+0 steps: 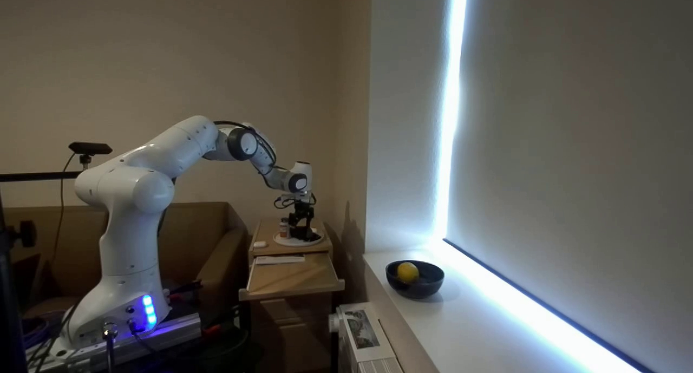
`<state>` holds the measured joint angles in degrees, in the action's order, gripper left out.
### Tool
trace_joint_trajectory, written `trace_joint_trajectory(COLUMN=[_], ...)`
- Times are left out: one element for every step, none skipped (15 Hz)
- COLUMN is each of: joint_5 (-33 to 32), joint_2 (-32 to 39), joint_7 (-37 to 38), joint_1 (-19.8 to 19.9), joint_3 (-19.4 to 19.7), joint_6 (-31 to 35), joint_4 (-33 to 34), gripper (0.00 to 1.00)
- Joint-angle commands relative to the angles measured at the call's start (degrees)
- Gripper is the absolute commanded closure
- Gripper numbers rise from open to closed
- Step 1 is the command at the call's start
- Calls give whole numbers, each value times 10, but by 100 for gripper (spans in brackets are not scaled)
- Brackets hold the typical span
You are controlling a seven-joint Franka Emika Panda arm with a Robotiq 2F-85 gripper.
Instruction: Pick the sock on the plate and put it on the white counter
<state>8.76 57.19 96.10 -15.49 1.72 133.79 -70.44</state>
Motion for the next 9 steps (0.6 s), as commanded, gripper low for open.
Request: trace_joint_trajectory(joint_5=[-13, -11, -11, -6, -4, -5, -4, -4, -5], joint_2=[16, 7, 7, 9, 9, 11, 11, 10, 11], joint_7=[41, 24, 29, 12, 7, 8, 10, 8, 8], joint_1=[-10, -1, -2, 6, 8, 8, 8, 9, 9], joint_3=[12, 0, 1, -11, -14, -13, -14, -14, -13], joint_6=[21, 16, 16, 6, 2, 0, -3, -3, 0], joint_4=[22, 6, 8, 11, 8, 7, 6, 2, 1], gripper=[0, 0, 0, 0, 25, 26, 33, 40, 47])
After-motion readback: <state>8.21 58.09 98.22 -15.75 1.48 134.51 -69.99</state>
